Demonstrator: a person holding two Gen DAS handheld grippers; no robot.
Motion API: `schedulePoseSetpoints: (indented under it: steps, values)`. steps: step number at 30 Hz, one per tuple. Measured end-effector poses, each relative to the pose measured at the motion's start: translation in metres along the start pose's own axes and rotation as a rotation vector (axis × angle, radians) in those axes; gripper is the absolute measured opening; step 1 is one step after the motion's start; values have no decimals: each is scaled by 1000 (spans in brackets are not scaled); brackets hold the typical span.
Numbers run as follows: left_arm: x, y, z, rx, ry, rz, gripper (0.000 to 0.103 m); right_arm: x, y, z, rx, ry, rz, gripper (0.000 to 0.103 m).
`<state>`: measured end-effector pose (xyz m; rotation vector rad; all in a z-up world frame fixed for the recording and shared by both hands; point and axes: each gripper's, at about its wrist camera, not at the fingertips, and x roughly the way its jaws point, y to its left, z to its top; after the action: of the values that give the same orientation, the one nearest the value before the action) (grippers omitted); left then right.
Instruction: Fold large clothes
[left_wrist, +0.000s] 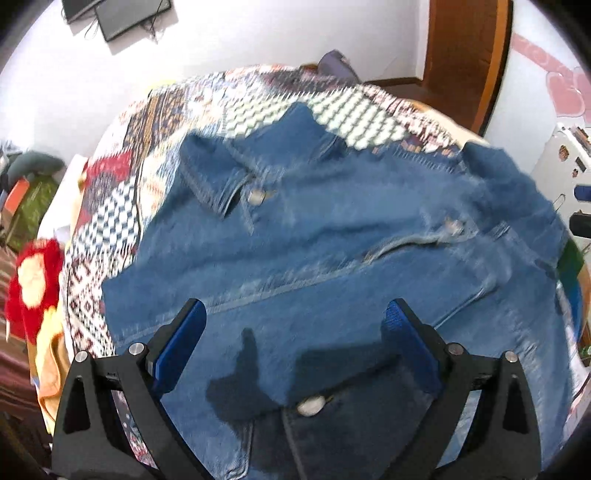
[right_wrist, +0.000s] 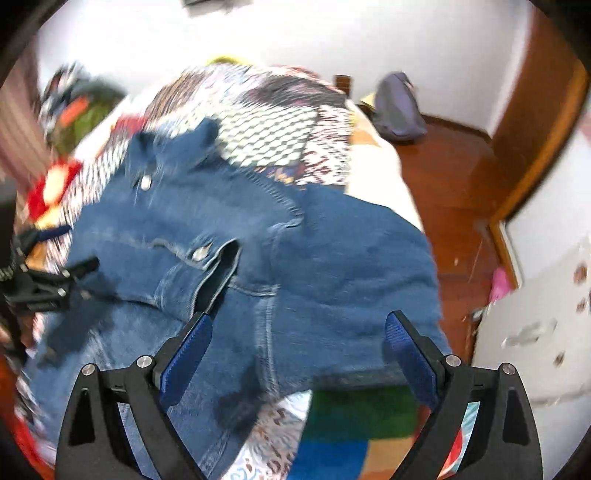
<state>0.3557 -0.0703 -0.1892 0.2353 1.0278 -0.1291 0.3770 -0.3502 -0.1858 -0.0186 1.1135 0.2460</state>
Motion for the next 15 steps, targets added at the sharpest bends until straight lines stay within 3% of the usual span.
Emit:
schedulePoseSetpoints:
  steps: [3, 7, 12, 15]
  values:
    - [-3, -13, 17, 21, -18, -27, 99, -14, -33, -4, 130, 1, 75, 94]
    - [6, -28, 32, 59, 4, -60, 99, -21, -75, -14, 261, 0, 95, 94]
    - [29, -46, 39, 85, 51, -80, 99, 1, -118, -38, 421, 47, 89, 94]
    - [47, -55, 38, 84, 94, -113, 99, 25, -141, -57, 552, 101, 154, 94]
